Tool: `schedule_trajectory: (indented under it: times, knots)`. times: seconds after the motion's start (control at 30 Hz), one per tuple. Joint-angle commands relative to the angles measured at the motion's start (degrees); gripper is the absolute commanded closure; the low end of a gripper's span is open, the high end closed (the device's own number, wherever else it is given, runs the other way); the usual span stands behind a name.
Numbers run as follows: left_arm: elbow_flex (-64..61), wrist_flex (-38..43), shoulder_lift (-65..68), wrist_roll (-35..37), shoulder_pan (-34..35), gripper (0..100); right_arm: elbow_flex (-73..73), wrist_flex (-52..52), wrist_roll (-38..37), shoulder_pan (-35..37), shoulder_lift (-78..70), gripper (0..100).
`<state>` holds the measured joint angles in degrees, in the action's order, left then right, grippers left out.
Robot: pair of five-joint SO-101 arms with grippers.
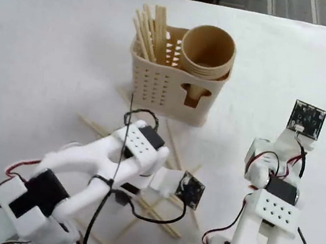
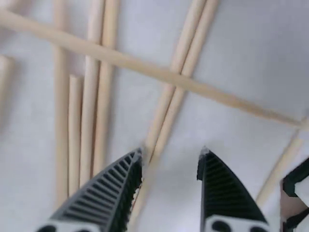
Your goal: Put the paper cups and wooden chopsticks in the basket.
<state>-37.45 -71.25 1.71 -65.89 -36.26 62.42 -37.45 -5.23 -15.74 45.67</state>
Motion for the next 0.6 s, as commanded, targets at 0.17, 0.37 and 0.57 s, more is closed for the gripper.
schedule_trajectory:
  times: [0.17, 0.37, 0.57]
  knots:
    - [1.67, 3.69, 3.56, 6.24, -3.74, 90, -1.85, 0.40, 0.44, -0.57, 1.89, 95.7]
    - [2.20, 3.43, 6.90, 8.62, -5.23, 98, -1.85, 0.40, 0.18, -0.57, 1.89, 95.7]
    - [1.76, 2.20, 6.37, 13.71, -2.68, 98, -1.85, 0.40, 0.09, -0.66, 1.89, 95.7]
